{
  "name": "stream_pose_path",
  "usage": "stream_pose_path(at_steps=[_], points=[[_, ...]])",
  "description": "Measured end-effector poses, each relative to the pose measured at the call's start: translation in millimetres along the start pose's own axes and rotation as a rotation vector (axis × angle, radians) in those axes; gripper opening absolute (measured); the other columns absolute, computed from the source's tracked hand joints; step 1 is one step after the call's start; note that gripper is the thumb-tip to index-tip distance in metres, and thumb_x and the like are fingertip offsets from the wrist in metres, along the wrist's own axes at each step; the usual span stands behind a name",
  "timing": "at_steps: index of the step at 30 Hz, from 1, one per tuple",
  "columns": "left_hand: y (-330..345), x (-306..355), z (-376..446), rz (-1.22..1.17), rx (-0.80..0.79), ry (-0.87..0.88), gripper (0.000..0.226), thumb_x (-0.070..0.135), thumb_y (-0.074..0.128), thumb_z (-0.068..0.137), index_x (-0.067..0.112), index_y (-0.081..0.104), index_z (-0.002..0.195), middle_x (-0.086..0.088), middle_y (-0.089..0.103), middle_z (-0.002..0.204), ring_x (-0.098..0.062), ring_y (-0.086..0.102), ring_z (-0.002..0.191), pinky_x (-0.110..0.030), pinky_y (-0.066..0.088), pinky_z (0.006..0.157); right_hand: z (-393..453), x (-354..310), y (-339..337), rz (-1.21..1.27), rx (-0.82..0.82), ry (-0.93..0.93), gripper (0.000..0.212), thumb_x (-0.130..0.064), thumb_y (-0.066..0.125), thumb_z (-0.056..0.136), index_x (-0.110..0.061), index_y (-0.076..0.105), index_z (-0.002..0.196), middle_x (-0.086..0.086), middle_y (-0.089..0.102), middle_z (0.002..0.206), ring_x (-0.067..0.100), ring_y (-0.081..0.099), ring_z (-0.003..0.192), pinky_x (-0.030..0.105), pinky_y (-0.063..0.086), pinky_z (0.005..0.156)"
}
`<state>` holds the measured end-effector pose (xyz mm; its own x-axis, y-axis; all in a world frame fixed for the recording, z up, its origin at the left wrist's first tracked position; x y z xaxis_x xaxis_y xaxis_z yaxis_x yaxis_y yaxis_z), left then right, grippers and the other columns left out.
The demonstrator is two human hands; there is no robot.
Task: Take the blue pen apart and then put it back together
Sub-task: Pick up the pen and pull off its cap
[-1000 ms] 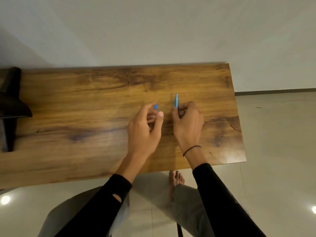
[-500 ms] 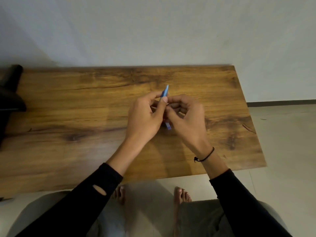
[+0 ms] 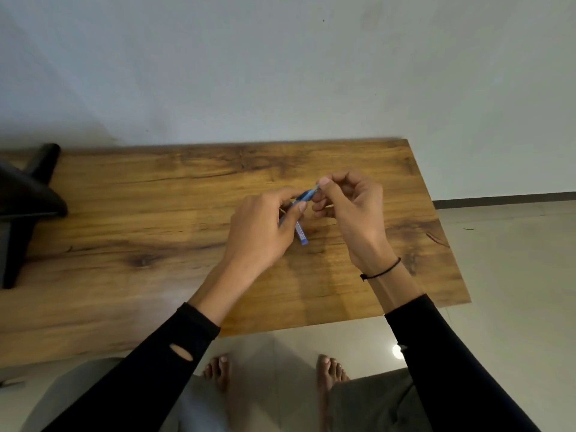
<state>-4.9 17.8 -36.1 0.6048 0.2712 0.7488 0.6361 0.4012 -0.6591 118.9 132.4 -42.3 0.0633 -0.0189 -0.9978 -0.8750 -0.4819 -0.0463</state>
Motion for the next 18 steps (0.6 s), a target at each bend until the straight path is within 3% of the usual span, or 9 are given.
stream_pose_path(at_steps=[2,4,6,8,12,18], points=[[1.1,-5.6,3.9,0.002,-0.005,-0.028,0.031,0.037,0.064,0.109,0.032,0.076,0.136,0.007,0.085,0.104,-0.017,0.080,0.091,-0.047,0.064,0.085,11.6,1.5,-8.9,-0.080,0.085,-0.067,0.009,-0.014,0.070,0.100,-0.006,0.073,0.096,0.004,0.074,0.075,0.016,0.070,0.065,0.033,0.060,0.061],[1.1,-11.0,7.0,-0.051,0.013,-0.058,0.028,0.034,0.065,0.108,0.031,0.077,0.133,0.008,0.085,0.099,-0.017,0.080,0.088,-0.048,0.065,0.085,22.3,6.5,-19.3,-0.338,0.139,-0.173,0.008,-0.020,0.074,0.097,-0.013,0.075,0.095,-0.002,0.075,0.084,0.012,0.069,0.073,0.030,0.059,0.066],[-0.2,-15.4,10.2,-0.101,0.042,-0.089,0.026,0.030,0.065,0.108,0.031,0.077,0.131,0.010,0.084,0.095,-0.017,0.080,0.088,-0.050,0.065,0.085,25.0,15.9,-24.0,-0.623,0.134,-0.228,0.003,-0.023,0.076,0.095,-0.021,0.077,0.094,-0.004,0.071,0.095,0.012,0.063,0.085,0.026,0.052,0.071],[-1.3,-18.3,13.6,-0.118,0.059,-0.106,0.026,0.029,0.065,0.108,0.030,0.077,0.131,0.010,0.084,0.094,-0.017,0.080,0.088,-0.051,0.065,0.084,23.4,27.1,-23.1,-0.803,0.107,-0.227,0.003,-0.022,0.077,0.095,-0.020,0.079,0.095,-0.003,0.065,0.100,0.018,0.051,0.096,0.030,0.042,0.079],[-1.6,-16.6,17.3,-0.100,0.074,-0.092,0.026,0.031,0.066,0.108,0.030,0.077,0.131,0.013,0.083,0.092,-0.011,0.078,0.087,-0.046,0.066,0.084,20.8,37.9,-17.7,-0.920,0.064,-0.222,0.003,-0.019,0.075,0.095,-0.018,0.077,0.097,-0.006,0.060,0.098,0.022,0.048,0.100,0.038,0.043,0.086],[-1.2,-13.7,13.8,-0.084,0.026,-0.079,0.027,0.032,0.064,0.109,0.030,0.077,0.133,0.011,0.083,0.095,-0.012,0.078,0.089,-0.046,0.065,0.084,25.0,33.1,-20.6,-0.963,0.009,-0.139,0.015,-0.018,0.077,0.093,-0.017,0.075,0.108,-0.003,0.063,0.107,0.022,0.052,0.109,0.038,0.044,0.093]])
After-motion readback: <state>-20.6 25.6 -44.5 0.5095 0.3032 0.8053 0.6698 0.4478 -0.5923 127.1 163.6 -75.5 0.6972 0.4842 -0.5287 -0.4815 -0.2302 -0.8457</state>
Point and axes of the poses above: each hand's wrist, its own z-axis towards the middle knuckle, its own y-axis out of the palm, x = y × z, the point moved 1 cm from there along z, towards the middle knuckle
